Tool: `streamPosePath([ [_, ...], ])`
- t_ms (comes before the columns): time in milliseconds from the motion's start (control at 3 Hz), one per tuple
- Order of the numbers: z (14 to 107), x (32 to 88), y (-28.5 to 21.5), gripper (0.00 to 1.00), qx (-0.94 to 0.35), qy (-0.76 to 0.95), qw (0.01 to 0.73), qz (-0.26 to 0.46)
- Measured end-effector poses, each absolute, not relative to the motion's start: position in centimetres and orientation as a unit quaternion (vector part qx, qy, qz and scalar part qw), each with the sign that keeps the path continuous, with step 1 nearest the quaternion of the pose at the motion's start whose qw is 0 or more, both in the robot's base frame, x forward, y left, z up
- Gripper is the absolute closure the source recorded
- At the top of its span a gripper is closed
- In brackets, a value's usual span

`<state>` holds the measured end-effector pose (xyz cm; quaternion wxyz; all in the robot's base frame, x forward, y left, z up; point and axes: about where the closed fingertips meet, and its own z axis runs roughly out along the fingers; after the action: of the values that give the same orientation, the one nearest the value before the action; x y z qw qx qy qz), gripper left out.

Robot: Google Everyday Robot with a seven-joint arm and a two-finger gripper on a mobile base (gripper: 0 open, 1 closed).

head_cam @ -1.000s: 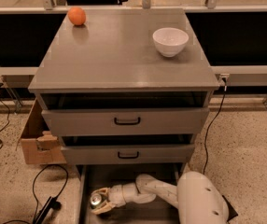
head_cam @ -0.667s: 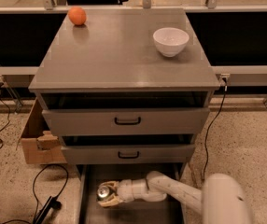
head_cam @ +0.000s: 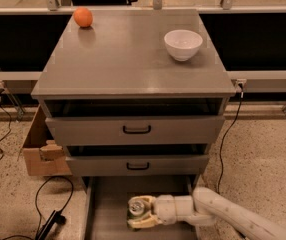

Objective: Pick green can from bottom drawer and place on counter

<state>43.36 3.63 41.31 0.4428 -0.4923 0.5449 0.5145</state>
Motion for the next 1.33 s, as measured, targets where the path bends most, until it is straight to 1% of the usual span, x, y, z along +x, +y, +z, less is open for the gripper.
streamPosePath([
  [333,48.9,39.1,-0.9,1.0,-0.462,0.573,0.428,0.524],
  [667,56.8,36.7,-3.2,1.0,-0.439,0.597,0.416,0.527],
  [1000,67.8,38.3,-4.5,1.0,-0.445,0.595,0.44,0.505],
  [1333,78.1,42.5,-3.3,1.0,-0.454,0.584,0.473,0.479],
])
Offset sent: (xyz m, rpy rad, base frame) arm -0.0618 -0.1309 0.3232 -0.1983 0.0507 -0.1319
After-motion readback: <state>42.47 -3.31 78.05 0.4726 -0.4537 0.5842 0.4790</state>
